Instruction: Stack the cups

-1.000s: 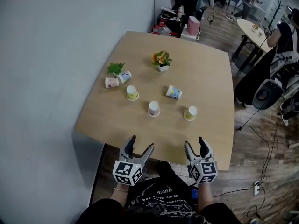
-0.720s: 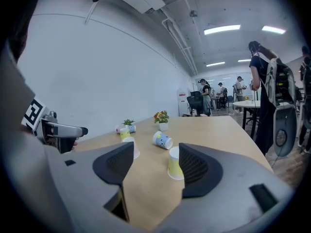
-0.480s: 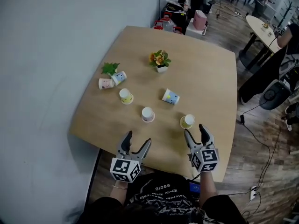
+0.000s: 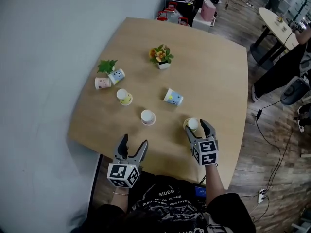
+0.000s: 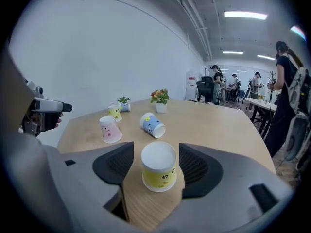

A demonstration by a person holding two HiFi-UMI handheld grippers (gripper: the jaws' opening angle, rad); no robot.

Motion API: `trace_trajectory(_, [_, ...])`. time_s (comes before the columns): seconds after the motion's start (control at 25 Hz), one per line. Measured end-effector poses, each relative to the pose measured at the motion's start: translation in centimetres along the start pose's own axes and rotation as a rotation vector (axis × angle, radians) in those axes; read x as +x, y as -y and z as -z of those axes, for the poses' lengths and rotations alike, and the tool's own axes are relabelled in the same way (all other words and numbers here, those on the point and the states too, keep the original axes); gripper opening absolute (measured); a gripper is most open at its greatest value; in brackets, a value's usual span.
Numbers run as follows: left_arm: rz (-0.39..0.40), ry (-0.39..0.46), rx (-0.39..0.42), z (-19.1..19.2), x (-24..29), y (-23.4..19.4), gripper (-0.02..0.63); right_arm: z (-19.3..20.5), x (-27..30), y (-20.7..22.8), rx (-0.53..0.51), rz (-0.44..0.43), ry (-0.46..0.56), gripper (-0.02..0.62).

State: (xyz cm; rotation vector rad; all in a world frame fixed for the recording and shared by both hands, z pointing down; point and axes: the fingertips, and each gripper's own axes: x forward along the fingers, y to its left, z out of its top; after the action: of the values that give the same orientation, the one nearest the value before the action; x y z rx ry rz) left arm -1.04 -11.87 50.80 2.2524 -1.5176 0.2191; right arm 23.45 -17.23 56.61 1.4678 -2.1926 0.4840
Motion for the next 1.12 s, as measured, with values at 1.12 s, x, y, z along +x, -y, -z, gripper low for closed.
trace_trajectory(1.12, [0.067,-0.008,0.022,-1.0,-1.3,-4.7,0.365,-1.4,-0.5,-11.1,-0.077,-0.055,-0.051,0.256])
